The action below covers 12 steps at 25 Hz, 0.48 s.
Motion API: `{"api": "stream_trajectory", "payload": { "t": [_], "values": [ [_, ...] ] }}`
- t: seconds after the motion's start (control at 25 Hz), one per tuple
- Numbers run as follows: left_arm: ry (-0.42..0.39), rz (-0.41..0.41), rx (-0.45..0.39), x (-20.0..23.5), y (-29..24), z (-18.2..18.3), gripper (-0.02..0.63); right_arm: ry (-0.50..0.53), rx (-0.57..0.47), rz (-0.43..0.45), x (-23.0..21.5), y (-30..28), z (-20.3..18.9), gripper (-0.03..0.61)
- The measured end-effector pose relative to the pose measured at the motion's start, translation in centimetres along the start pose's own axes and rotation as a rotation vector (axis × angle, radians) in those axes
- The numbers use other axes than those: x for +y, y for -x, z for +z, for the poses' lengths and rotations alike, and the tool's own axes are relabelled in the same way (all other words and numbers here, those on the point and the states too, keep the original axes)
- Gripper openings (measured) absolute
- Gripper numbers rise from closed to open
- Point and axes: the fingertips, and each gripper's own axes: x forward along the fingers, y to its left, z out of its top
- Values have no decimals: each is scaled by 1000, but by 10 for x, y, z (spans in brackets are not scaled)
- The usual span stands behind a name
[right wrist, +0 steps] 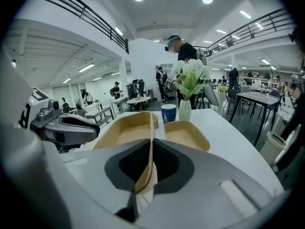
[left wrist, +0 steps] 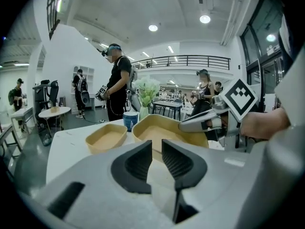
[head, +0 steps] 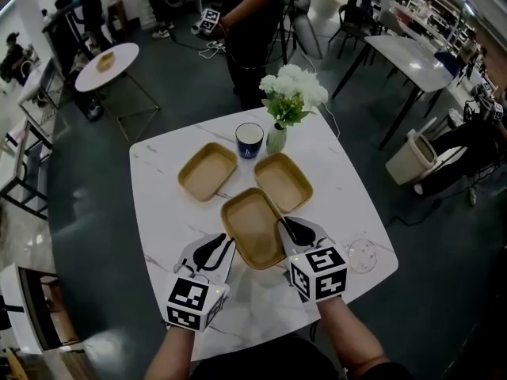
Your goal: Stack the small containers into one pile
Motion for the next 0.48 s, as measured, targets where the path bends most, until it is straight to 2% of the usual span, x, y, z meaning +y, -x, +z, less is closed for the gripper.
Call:
{"api": "stream_trajectory", "payload": {
  "t": [0.48],
  "values": [
    [-2,29,-12,2,-40,35,67,50,-30,-9,-54,-17,44,14]
  ]
}}
